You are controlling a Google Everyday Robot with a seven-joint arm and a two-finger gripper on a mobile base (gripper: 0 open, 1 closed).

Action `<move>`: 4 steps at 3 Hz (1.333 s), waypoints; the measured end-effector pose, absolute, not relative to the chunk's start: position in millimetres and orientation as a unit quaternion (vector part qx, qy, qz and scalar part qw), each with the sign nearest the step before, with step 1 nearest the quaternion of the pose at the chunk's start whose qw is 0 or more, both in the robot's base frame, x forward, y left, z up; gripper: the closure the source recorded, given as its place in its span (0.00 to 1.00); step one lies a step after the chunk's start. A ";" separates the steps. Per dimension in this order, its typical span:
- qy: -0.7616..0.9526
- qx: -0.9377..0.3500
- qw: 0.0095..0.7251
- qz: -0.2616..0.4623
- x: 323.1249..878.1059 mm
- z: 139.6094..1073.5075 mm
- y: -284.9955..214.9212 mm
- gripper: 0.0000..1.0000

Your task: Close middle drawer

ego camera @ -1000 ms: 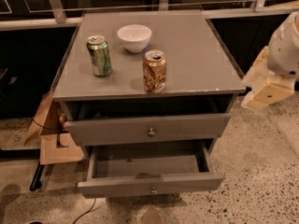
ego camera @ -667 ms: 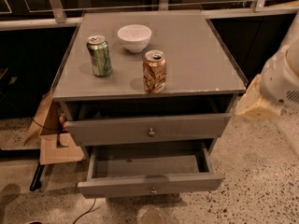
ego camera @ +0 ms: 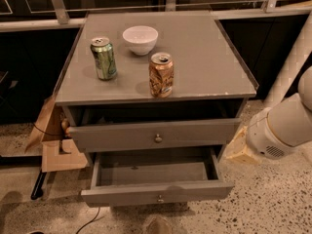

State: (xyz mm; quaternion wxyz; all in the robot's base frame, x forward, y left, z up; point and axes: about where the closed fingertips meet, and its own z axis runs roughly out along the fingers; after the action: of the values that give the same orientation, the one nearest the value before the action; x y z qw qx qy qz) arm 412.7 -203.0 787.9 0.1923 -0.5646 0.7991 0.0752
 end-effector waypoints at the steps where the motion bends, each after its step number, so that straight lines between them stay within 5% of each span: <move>1: 0.799 -0.565 0.192 0.075 412.7 787.9 -203.0 1.00; 4: 0.826 -0.534 0.162 0.085 398.3 592.1 -254.8 1.00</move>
Offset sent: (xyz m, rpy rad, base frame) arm -0.0109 -0.0365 -0.1115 -0.0916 0.0042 0.0065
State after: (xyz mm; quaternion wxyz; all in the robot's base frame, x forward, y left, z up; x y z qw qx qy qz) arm 398.3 -254.8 592.1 0.1617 -0.5337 0.8258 0.0847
